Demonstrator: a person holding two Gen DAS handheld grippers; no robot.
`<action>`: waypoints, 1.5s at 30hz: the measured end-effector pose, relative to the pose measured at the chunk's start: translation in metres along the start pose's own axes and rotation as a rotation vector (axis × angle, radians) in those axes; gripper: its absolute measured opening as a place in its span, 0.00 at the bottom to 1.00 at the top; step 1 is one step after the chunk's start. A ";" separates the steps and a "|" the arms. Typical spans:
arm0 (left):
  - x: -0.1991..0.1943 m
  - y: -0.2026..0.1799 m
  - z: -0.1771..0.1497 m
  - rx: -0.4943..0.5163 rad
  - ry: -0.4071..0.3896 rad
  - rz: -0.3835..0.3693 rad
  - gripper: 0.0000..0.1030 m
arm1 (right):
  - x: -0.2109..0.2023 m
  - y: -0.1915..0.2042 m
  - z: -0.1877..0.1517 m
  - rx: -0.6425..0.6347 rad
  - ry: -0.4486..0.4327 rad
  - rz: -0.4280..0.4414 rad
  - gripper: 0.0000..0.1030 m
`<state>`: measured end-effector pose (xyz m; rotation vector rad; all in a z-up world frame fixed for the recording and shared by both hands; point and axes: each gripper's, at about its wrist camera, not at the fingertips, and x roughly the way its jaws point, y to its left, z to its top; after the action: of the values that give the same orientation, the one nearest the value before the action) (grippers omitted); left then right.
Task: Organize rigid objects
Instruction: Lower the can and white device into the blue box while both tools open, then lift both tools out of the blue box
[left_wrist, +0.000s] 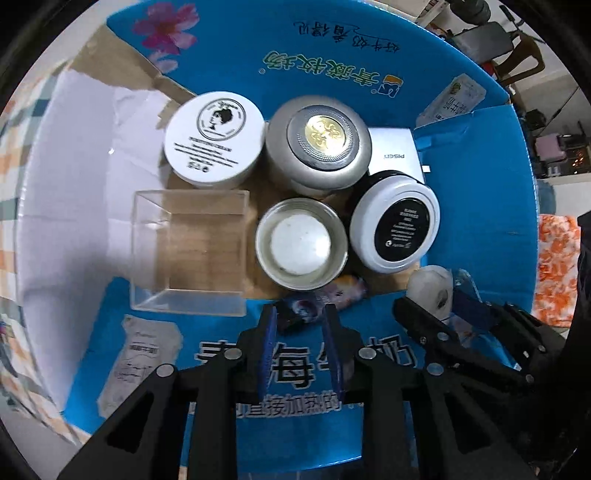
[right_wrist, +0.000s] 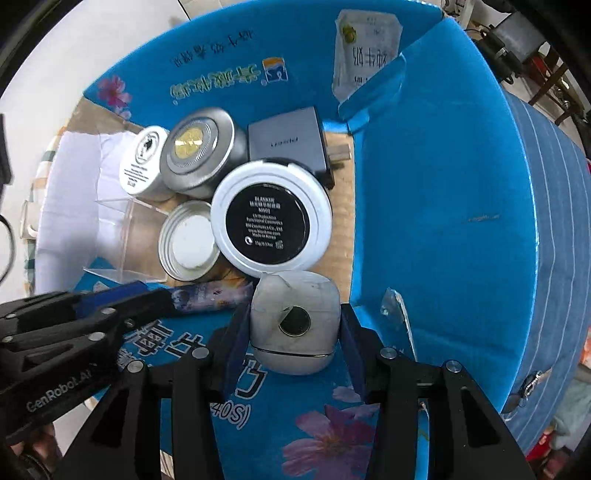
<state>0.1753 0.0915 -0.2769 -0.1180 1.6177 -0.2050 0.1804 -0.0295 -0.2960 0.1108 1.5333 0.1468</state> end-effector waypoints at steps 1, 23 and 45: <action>-0.001 0.001 0.000 0.002 0.000 0.014 0.25 | 0.001 0.002 0.000 -0.002 0.004 -0.020 0.49; -0.071 0.029 -0.027 -0.027 -0.152 0.159 1.00 | -0.044 0.002 -0.013 0.051 -0.094 -0.101 0.90; -0.183 -0.026 -0.093 0.033 -0.427 0.174 1.00 | -0.219 -0.002 -0.099 0.011 -0.388 -0.037 0.90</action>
<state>0.0921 0.1086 -0.0886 0.0059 1.1906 -0.0651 0.0750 -0.0693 -0.0841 0.1121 1.1483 0.0812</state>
